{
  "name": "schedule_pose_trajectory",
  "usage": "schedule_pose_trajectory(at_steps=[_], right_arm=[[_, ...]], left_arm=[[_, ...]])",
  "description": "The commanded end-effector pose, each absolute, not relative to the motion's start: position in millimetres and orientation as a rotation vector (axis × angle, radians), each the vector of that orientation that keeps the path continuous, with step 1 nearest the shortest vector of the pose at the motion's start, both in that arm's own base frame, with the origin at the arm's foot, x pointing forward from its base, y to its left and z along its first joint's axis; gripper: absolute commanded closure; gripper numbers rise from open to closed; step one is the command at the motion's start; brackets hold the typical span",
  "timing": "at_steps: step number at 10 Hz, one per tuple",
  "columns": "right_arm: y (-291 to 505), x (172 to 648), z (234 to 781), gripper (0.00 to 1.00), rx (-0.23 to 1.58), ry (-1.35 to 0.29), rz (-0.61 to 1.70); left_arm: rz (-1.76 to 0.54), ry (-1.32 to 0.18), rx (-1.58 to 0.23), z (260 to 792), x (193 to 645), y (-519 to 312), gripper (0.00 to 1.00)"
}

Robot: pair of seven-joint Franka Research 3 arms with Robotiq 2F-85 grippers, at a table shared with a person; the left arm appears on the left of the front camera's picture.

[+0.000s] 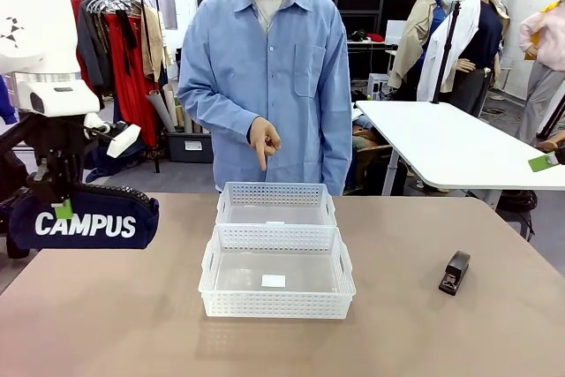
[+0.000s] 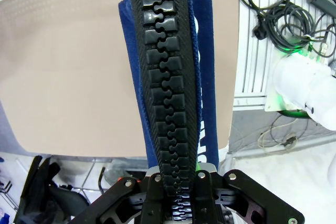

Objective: Distribute items into two baskets.
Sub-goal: Place the picked Pencil pouch into the Organizing basket as instructed by the person.

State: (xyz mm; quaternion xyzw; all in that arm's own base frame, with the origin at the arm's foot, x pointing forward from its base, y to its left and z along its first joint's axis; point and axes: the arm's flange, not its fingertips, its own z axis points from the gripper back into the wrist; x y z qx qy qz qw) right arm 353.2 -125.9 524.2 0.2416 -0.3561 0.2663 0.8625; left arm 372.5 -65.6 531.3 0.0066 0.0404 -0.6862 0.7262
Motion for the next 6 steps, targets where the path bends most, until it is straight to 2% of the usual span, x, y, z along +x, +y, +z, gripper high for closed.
schedule_pose_trajectory(at_steps=[1, 6], right_arm=[[-127, 355, 525, 0.0, 0.525, -0.778, 0.576], [-127, 355, 525, 0.0, 0.525, -0.778, 0.576]], left_arm=[[-1.587, 0.053, -0.01, 544, 396, -64, 1.0], [-1.744, 0.061, -0.069, 558, 462, -104, 1.0]])
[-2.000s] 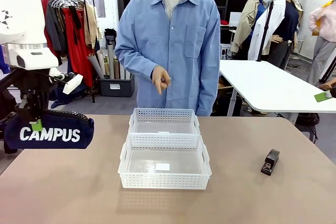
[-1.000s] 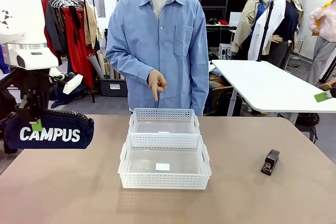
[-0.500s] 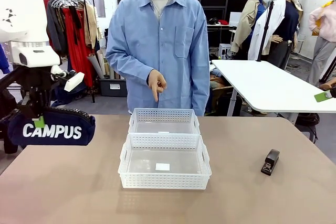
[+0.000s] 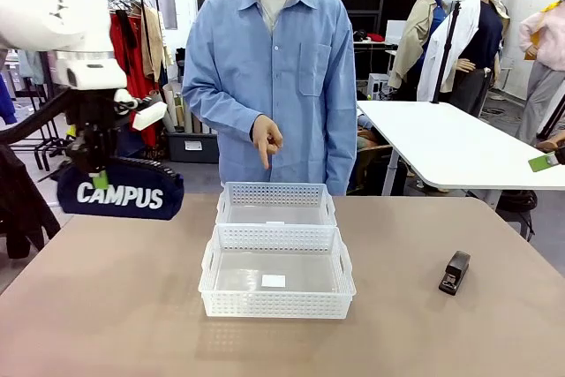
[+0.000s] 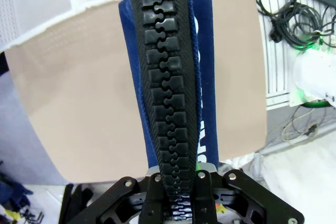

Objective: Distribute items into two baskets.
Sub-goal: Place the picked Pencil pouch into the Organizing basket as instructed by the person.

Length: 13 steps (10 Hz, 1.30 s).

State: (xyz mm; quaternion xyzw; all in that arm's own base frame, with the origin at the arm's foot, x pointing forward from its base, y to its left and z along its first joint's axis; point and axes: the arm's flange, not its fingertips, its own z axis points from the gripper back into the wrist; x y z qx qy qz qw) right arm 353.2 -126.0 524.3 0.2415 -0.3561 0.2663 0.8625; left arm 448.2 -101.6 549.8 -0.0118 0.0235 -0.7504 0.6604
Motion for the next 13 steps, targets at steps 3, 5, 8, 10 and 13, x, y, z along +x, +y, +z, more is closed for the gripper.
schedule_pose_trajectory(at_steps=[3, 5, 8, 10, 13], right_arm=[[-127, 355, 525, 0.0, 0.525, -0.778, 0.576], [-127, 355, 525, 0.0, 0.525, -0.778, 0.576], [-127, 355, 525, 0.0, 0.525, -0.778, 0.576], [-127, 355, 525, 0.0, 0.525, -0.778, 0.576], [-127, 355, 525, 0.0, 0.525, -0.778, 0.576]], left_arm=[[-1.797, -0.009, -0.092, 553, 489, -138, 1.0], [-1.812, -0.067, -0.115, 553, 503, -157, 1.0], [-1.814, -0.101, -0.107, 553, 526, -191, 1.0], [-1.802, -0.08, -0.114, 551, 545, -213, 1.0], [-1.806, -0.066, -0.108, 552, 561, -243, 1.0]])
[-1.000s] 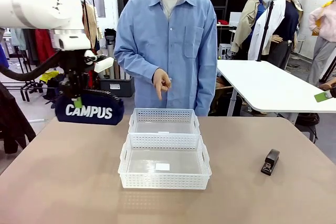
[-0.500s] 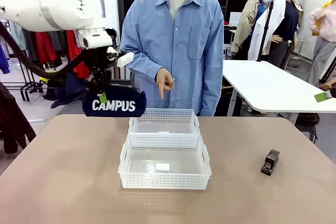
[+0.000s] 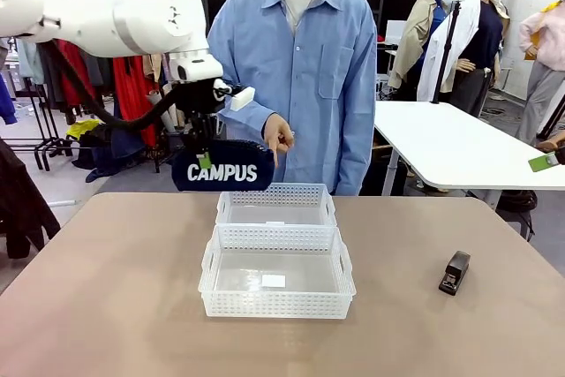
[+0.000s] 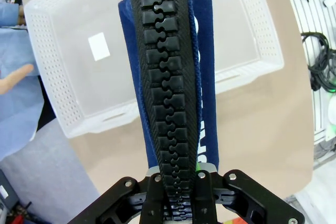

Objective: Distribute items into two baskets.
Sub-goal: Place the picked Pencil pouch into the Organizing basket as instructed by the person.

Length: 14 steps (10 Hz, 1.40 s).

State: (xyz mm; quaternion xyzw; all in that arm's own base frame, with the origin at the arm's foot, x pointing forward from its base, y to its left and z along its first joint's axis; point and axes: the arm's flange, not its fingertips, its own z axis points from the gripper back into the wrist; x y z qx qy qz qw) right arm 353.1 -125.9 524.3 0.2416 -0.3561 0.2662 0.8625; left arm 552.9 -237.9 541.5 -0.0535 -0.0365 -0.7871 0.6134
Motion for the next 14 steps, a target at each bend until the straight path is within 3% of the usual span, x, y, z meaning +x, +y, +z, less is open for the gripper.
schedule_pose_trajectory(at_steps=[1, 8, 14], right_arm=[[-127, 355, 525, 0.0, 0.525, -0.778, 0.576], [-127, 355, 525, 0.0, 0.525, -0.778, 0.576], [-127, 355, 525, 0.0, 0.525, -0.778, 0.576]], left_arm=[[-1.816, -0.04, -0.11, 549, 565, -253, 1.0], [-1.746, -0.048, -0.124, 518, 609, -299, 1.0], [-1.647, -0.143, -0.041, 479, 643, -313, 1.0]])
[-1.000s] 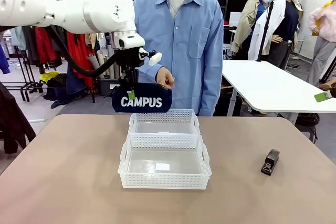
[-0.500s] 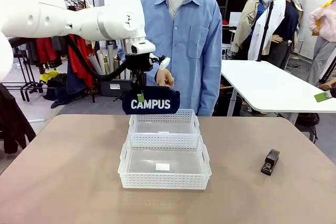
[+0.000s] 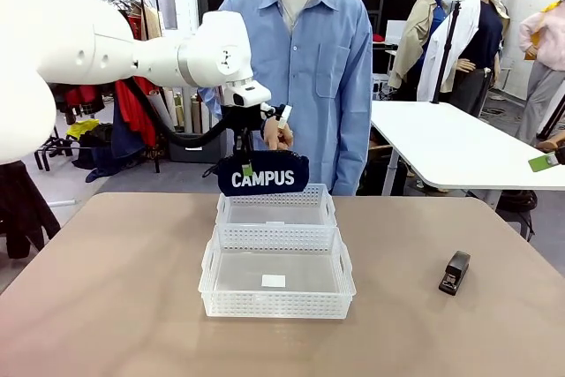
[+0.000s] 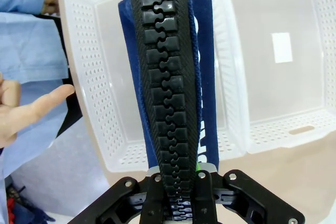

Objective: Distribute items into two baskets.
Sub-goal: Place the picked Pencil pouch into the Organizing basket as instructed by the person.

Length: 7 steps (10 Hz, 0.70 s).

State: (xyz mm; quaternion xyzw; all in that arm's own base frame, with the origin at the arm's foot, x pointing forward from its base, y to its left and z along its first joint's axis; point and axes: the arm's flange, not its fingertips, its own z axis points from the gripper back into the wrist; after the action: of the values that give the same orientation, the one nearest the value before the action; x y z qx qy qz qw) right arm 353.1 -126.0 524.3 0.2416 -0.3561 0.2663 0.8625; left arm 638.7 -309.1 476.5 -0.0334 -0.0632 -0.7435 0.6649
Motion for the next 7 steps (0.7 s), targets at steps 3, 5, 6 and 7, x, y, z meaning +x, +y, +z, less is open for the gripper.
schedule_pose_trajectory(at_steps=[3, 5, 6, 7], right_arm=[[-127, 355, 525, 0.0, 0.525, -0.778, 0.576], [-127, 355, 525, 0.0, 0.525, -0.778, 0.576], [-127, 355, 525, 0.0, 0.525, -0.778, 0.576], [-127, 355, 525, 0.0, 0.525, -0.778, 0.576]], left_arm=[[-1.635, -0.119, -0.007, 460, 658, -318, 1.0], [-1.646, -0.117, -0.004, 447, 664, -323, 1.0], [-1.646, -0.111, -0.013, 442, 668, -324, 1.0], [-1.64, -0.106, -0.014, 436, 672, -326, 1.0]])
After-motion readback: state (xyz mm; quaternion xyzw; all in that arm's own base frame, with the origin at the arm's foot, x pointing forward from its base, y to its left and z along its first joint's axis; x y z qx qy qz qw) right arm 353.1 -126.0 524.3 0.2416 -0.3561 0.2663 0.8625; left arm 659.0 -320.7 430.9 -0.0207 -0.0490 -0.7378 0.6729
